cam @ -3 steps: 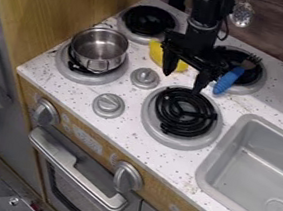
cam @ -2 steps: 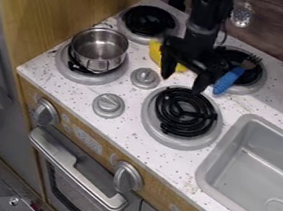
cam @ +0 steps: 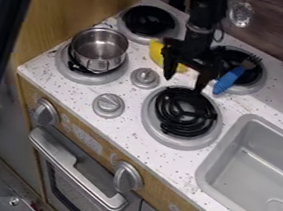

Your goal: Grab the yellow banana and put it on the bottom right burner

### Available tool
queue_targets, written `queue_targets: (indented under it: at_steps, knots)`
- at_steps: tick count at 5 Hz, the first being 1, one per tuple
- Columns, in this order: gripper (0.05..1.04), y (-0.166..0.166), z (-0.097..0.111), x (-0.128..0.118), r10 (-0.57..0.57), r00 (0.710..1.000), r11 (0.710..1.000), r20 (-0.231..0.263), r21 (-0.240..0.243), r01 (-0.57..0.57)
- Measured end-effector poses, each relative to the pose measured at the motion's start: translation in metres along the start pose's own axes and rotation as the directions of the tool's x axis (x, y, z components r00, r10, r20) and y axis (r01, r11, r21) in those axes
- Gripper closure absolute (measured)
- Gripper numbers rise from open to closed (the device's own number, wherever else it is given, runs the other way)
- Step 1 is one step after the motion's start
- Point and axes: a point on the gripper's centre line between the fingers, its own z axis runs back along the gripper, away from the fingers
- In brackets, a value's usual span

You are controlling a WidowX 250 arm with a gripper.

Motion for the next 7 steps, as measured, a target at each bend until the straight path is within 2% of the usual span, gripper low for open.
queue_targets:
  at_steps: [1,2,3,4,5,6,7]
  knots:
    - [0.083,0.009,0.005,0.027,0.132,0.991,0.991,0.028,0.017,-0.133]
    - [0.083,0.026,0.006,0.047,0.282,0.958,0.958,0.06,0.036,-0.284]
    - [0.083,0.051,0.005,0.061,0.448,0.889,0.889,0.093,0.054,-0.454]
    - [0.083,0.061,-0.002,0.07,0.545,0.835,0.832,0.071,0.076,-0.549]
    - [0.083,0.064,-0.017,0.071,0.577,0.816,0.813,0.024,0.07,-0.577]
    - [0.083,0.069,-0.025,0.074,0.546,0.838,0.831,0.003,0.13,-0.541]
    - [0.083,0.07,-0.027,0.07,0.512,0.859,0.842,0.018,0.187,-0.506]
